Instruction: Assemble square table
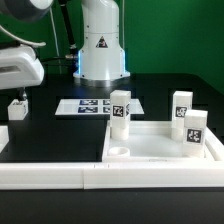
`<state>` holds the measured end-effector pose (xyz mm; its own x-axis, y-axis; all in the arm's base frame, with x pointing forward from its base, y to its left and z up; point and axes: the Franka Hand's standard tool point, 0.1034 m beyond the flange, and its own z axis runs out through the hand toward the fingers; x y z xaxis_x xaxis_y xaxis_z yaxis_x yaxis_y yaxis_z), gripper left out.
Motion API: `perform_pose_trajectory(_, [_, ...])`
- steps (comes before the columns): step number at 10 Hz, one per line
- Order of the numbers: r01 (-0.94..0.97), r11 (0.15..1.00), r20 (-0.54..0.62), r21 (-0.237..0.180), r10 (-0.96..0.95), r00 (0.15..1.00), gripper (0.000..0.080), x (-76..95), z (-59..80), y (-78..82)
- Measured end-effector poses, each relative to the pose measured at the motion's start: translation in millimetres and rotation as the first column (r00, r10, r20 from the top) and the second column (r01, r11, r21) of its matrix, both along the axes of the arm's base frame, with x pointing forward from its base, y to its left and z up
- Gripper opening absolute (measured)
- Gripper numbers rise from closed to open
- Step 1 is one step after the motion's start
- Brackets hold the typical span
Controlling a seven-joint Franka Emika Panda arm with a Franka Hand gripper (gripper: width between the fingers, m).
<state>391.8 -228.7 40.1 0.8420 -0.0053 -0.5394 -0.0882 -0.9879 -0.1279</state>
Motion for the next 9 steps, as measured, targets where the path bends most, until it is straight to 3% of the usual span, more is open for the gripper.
perform_pose_trajectory(2, [-0.104,0.995,-0.137,0.008,0.104,0.985,0.0649,-9.1,-5.0,1.3])
perform_pose_trajectory(4, [-0.183,0.981,-0.269,0.058,0.191,0.944,0.0649,-10.8,-1.4,22.2])
perform_pose_trajectory(6, [-0.17,0.981,-0.386,0.095,0.193,0.902,0.0649,-15.2,-11.4,20.8])
perform_pose_trajectory(9, [-0.159,0.983,-0.374,0.088,0.181,0.91,0.0649,-15.7,-14.2,12.7])
